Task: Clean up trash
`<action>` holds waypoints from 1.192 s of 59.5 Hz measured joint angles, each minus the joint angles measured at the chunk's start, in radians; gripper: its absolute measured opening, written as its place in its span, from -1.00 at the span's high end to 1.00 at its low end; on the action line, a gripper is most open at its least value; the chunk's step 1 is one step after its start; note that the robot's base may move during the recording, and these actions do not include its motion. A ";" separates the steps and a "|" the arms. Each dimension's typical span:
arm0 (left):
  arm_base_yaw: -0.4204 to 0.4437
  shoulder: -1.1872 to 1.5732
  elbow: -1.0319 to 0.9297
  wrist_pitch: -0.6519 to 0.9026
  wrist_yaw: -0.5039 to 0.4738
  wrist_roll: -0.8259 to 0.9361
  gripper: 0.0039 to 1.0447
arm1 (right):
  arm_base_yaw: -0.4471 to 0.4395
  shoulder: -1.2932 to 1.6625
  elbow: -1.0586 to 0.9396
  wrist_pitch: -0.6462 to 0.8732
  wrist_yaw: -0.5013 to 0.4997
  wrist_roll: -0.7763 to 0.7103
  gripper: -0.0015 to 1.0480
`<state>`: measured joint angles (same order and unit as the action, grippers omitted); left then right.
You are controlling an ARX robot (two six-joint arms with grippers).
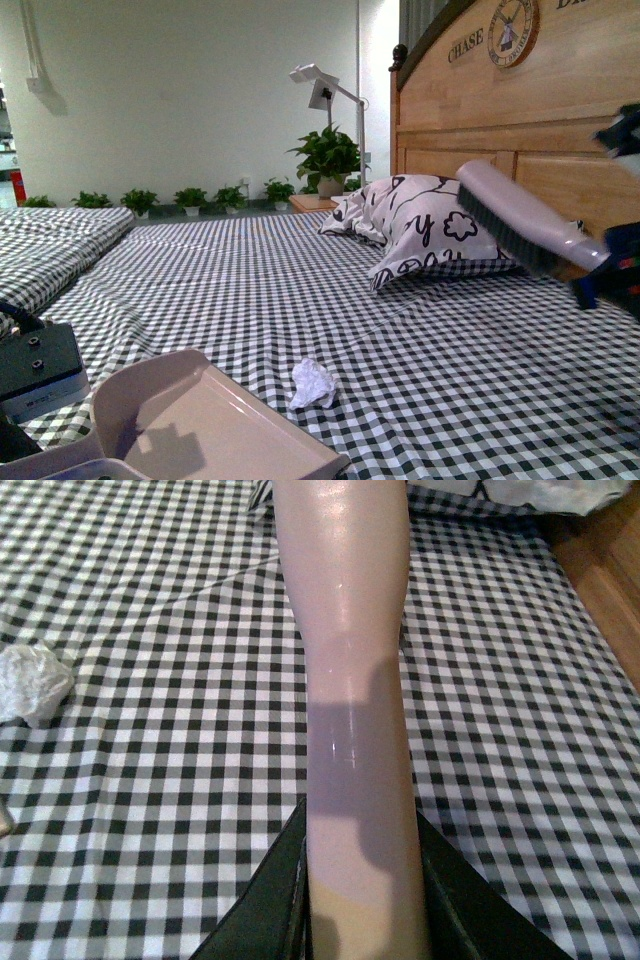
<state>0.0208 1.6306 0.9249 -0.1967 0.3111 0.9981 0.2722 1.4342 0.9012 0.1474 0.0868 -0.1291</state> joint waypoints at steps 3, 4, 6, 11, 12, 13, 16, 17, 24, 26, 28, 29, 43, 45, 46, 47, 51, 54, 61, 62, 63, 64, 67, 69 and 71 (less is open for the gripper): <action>0.000 0.000 0.000 0.000 0.000 0.000 -0.19 | 0.013 0.080 0.046 0.007 0.024 -0.012 0.60; 0.000 0.000 0.000 0.000 0.000 0.000 -0.19 | 0.015 0.095 0.055 0.010 0.029 -0.013 0.60; 0.000 0.000 0.000 0.000 0.000 0.000 -0.19 | 0.023 0.140 0.079 0.021 0.043 -0.015 0.60; 0.000 0.000 0.000 0.000 0.001 0.000 -0.19 | 0.042 0.242 0.134 0.051 0.092 -0.017 0.60; 0.000 0.000 0.000 0.000 0.000 0.000 -0.19 | 0.043 0.253 0.138 0.054 0.097 -0.018 0.60; 0.000 0.000 0.000 0.000 0.000 0.000 -0.19 | 0.048 0.274 0.146 0.060 0.106 -0.022 0.60; 0.000 0.000 0.000 0.000 0.000 0.000 -0.19 | 0.055 0.310 0.158 0.065 0.124 -0.026 0.60; 0.000 0.000 0.000 0.000 0.000 0.000 -0.19 | 0.059 0.327 0.162 0.065 0.131 -0.026 0.60; 0.000 0.000 0.000 0.000 0.000 0.000 -0.19 | 0.079 0.399 0.177 0.049 0.137 -0.025 0.60; 0.000 0.000 0.000 0.000 0.000 0.000 -0.19 | 0.086 0.417 0.177 0.045 0.131 -0.025 0.60; 0.000 0.000 0.000 0.000 0.000 0.000 -0.19 | 0.093 0.432 0.177 0.040 0.128 -0.025 0.60; 0.000 0.000 0.000 0.000 0.000 0.000 -0.19 | 0.096 0.437 0.177 0.039 0.127 -0.025 0.60; 0.000 0.000 0.000 0.000 0.000 0.000 -0.19 | 0.131 0.484 0.177 0.002 0.078 -0.025 0.60; 0.000 0.000 0.000 0.000 0.000 0.000 -0.19 | 0.135 0.484 0.177 -0.009 0.060 -0.025 0.60; 0.000 0.000 0.000 0.000 0.000 0.000 -0.19 | 0.135 0.484 0.177 -0.013 0.054 -0.025 0.60; 0.000 0.000 0.000 0.000 0.000 0.000 -0.19 | 0.137 0.484 0.177 -0.021 0.040 -0.025 0.60; 0.000 0.000 0.000 0.000 0.000 0.000 -0.19 | 0.145 0.482 0.177 -0.053 -0.020 -0.026 0.60; 0.000 0.000 0.000 0.000 0.000 0.000 -0.19 | 0.154 0.475 0.177 -0.079 -0.073 -0.027 0.60; 0.000 0.000 0.000 0.000 0.000 0.000 -0.19 | 0.184 0.423 0.166 -0.140 -0.281 -0.048 0.60; 0.000 0.000 0.000 0.000 0.000 0.000 -0.19 | 0.189 0.406 0.163 -0.156 -0.331 -0.053 0.60; 0.000 0.000 0.000 0.000 0.000 0.000 -0.19 | 0.192 0.397 0.161 -0.165 -0.356 -0.056 0.60; 0.000 0.000 0.000 0.000 0.000 0.000 -0.19 | 0.193 0.387 0.160 -0.174 -0.381 -0.060 0.60; 0.000 0.000 0.000 0.000 0.001 0.000 -0.19 | 0.201 0.322 0.151 -0.235 -0.524 -0.090 0.60; 0.000 0.000 0.000 0.000 0.001 0.000 -0.19 | 0.201 0.288 0.150 -0.269 -0.593 -0.107 0.60; 0.000 0.000 0.000 0.000 0.001 0.000 -0.19 | 0.200 0.268 0.150 -0.290 -0.632 -0.119 0.60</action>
<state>0.0208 1.6306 0.9249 -0.1967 0.3119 0.9985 0.4721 1.7023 1.0508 -0.1421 -0.5453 -0.2485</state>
